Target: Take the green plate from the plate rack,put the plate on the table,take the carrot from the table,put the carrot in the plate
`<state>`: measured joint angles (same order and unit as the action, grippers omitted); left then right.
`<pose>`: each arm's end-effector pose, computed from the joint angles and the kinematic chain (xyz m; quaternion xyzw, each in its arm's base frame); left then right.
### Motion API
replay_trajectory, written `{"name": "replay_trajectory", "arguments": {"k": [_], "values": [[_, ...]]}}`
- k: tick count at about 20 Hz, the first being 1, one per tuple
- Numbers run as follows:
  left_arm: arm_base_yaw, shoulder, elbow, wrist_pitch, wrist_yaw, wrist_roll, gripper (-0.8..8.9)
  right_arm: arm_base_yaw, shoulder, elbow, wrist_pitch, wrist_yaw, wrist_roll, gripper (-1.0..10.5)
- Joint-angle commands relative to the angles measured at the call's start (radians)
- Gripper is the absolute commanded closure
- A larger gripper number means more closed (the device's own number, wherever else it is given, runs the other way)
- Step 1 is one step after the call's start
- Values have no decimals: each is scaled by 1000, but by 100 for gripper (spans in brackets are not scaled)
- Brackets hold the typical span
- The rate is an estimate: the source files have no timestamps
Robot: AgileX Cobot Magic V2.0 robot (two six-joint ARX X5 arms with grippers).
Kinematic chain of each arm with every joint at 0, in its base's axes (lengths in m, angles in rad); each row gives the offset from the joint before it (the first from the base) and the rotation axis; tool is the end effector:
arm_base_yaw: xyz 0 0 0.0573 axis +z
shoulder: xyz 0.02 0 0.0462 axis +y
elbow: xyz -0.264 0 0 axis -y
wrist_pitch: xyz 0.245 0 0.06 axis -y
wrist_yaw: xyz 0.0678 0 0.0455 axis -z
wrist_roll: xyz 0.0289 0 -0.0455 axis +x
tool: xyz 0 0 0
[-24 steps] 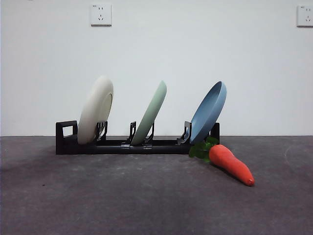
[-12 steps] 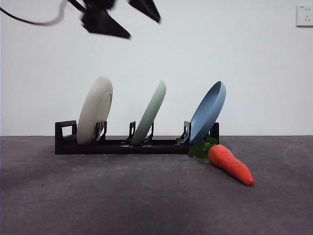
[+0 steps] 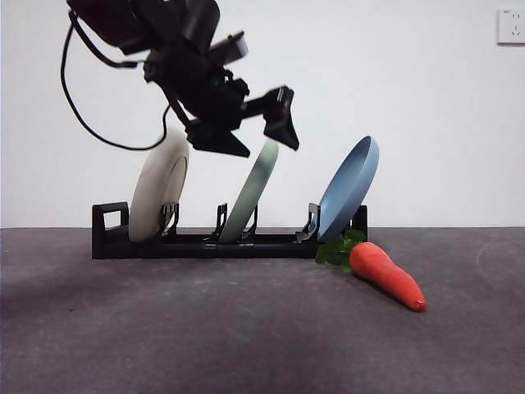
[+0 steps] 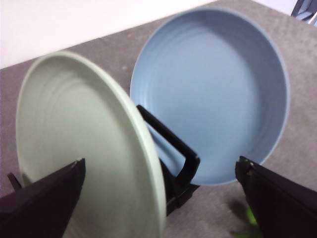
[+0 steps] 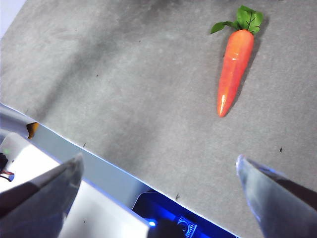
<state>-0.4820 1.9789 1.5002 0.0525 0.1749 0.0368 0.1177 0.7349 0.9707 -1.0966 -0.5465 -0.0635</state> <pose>0.4031 -0.2165 0.2464 0.0494 0.2032 -0.3191 0.9244 0.1061 0.0277 0.3260 0.0615 0.3981 0.3091 0.8615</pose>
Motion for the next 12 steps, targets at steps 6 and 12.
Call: {"name": "replay_trajectory", "arguments": {"k": [6,12], "values": [[-16,28,1,8,-40,43,614,2,-2,2,4,3,3,317],[-16,28,1,-21,-37,43,822,2,-2,2,4,3,3,317]]}}
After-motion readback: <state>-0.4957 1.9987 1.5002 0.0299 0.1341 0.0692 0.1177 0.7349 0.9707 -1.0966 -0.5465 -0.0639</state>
